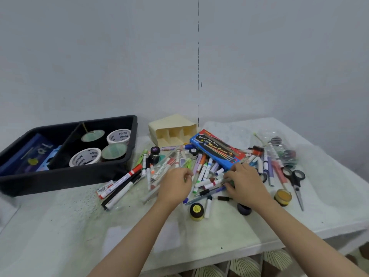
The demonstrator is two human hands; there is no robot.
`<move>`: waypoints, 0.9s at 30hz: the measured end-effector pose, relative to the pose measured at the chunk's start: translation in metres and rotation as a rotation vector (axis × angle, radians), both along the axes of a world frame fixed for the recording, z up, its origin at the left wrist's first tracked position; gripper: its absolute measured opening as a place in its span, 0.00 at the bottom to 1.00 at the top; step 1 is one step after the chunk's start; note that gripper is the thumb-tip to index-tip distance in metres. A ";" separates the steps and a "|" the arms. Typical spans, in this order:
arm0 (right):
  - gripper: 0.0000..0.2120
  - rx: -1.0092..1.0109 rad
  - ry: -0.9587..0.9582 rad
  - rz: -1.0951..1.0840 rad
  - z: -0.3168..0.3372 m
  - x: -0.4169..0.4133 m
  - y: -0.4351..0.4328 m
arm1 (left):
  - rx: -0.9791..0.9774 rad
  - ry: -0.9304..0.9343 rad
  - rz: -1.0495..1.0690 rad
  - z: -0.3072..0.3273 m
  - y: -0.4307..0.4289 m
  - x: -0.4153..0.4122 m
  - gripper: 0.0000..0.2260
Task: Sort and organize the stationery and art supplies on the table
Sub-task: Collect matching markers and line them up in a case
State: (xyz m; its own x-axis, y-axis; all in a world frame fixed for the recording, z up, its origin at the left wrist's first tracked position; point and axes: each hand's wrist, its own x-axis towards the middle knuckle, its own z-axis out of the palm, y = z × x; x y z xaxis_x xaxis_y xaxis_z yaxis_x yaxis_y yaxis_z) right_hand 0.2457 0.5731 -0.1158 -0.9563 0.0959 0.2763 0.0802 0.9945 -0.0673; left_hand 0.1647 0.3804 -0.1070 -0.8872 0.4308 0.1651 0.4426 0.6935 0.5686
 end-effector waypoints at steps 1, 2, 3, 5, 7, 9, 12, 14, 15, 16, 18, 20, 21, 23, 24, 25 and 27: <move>0.06 -0.010 0.009 0.010 0.000 -0.001 0.001 | -0.023 -0.015 0.002 0.001 0.006 -0.004 0.10; 0.05 -0.011 0.012 0.022 -0.001 -0.001 0.002 | -0.046 -0.034 -0.001 0.002 0.012 -0.008 0.10; 0.06 -0.008 0.000 0.035 -0.002 -0.001 0.002 | -0.072 -0.054 -0.005 0.003 0.017 -0.011 0.09; 0.09 -0.002 -0.020 0.048 -0.003 -0.001 0.001 | -0.136 -0.077 -0.019 0.006 0.027 -0.014 0.09; 0.11 0.008 -0.031 0.048 -0.002 -0.002 0.001 | -0.237 -0.061 -0.023 0.009 0.035 -0.017 0.08; 0.12 0.022 -0.033 0.051 0.000 -0.004 0.000 | -0.308 -0.065 -0.015 0.010 0.042 -0.021 0.09; 0.15 0.012 -0.037 0.055 0.000 -0.009 -0.001 | -0.361 -0.088 -0.008 0.012 0.049 -0.026 0.08; 0.15 0.004 -0.049 0.054 0.001 -0.012 0.000 | -0.387 -0.090 -0.023 0.014 0.051 -0.028 0.08; 0.14 0.004 -0.053 0.056 0.002 -0.013 0.000 | -0.396 -0.094 -0.032 0.015 0.052 -0.029 0.09; 0.13 0.006 -0.057 0.060 0.004 -0.014 0.001 | -0.402 -0.099 -0.037 0.016 0.052 -0.029 0.10; 0.11 0.016 -0.069 0.074 0.009 -0.014 0.001 | -0.385 -0.123 -0.036 0.015 0.052 -0.030 0.07; 0.10 0.030 -0.093 0.089 0.012 -0.014 0.001 | -0.288 -0.203 -0.021 0.013 0.050 -0.032 0.03; 0.09 0.030 -0.092 0.099 0.013 -0.013 0.001 | -0.208 -0.251 -0.013 0.012 0.048 -0.033 0.03; 0.07 0.002 -0.049 0.114 0.014 -0.010 0.001 | -0.027 -0.328 0.017 0.011 0.043 -0.035 0.02; 0.07 -0.026 -0.019 0.116 0.015 -0.008 0.001 | 0.064 -0.351 0.035 0.012 0.039 -0.034 0.02; 0.06 -0.063 0.005 0.113 0.016 -0.006 0.001 | 0.152 -0.368 0.050 0.013 0.034 -0.033 0.01; 0.04 -0.198 0.041 0.114 0.020 -0.001 0.000 | 0.294 -0.358 0.080 0.017 0.022 -0.030 0.02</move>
State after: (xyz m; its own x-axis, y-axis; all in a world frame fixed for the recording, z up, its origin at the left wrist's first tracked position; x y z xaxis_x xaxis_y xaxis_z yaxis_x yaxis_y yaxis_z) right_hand 0.2450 0.5727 -0.0958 -0.9523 0.0440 0.3019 -0.0390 0.9639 -0.2634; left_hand 0.1347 0.4020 -0.0901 -0.9390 0.3398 -0.0526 0.1348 0.5044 0.8529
